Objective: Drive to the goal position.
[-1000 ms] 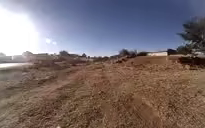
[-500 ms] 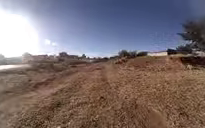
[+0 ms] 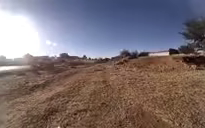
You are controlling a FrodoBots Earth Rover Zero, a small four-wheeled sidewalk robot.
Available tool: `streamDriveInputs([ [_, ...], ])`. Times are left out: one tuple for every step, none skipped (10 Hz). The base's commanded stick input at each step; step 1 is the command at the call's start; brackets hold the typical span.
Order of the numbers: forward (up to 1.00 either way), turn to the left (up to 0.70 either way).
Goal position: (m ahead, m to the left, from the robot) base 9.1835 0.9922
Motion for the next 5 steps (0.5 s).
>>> streamDriveInputs([
  [0.5,0.0],
  [0.5,0.0],
  [0.5,0.0],
  [0.5,0.0],
  [0.5,0.0],
])
